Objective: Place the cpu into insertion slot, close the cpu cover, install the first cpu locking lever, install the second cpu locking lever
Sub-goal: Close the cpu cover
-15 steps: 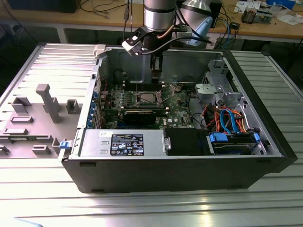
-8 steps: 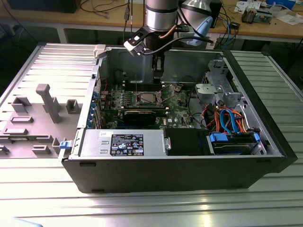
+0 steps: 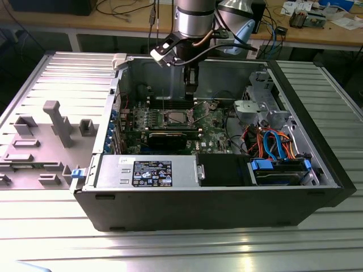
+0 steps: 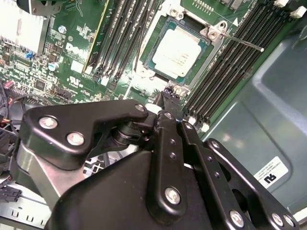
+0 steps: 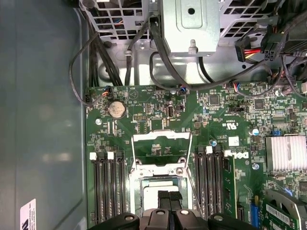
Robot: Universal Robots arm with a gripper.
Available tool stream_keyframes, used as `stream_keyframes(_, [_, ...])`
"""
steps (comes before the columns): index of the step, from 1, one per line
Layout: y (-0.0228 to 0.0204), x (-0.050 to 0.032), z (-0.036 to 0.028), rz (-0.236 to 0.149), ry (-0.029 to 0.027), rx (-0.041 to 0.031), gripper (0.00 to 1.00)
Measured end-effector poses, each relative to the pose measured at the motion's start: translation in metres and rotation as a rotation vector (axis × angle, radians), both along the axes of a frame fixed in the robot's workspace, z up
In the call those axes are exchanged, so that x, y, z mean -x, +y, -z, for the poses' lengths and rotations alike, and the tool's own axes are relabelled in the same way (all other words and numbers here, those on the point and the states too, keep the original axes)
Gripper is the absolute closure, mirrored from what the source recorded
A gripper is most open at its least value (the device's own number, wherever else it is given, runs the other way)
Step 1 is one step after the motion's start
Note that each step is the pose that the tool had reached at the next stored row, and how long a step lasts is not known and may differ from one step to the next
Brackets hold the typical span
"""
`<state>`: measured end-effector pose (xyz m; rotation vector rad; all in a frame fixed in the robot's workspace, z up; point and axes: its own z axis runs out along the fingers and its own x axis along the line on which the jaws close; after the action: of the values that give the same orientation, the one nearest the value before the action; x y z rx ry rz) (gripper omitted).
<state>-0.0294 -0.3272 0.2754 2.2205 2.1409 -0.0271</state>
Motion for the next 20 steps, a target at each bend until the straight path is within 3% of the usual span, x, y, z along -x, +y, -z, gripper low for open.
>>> stream_keyframes(8, [0.0, -0.0113, 0.0, 0.0, 0.0005, 0.0, 0.89])
stream_keyframes(20, [0.0, -0.0172, 0.0, 0.0, 0.0005, 0.0, 0.89])
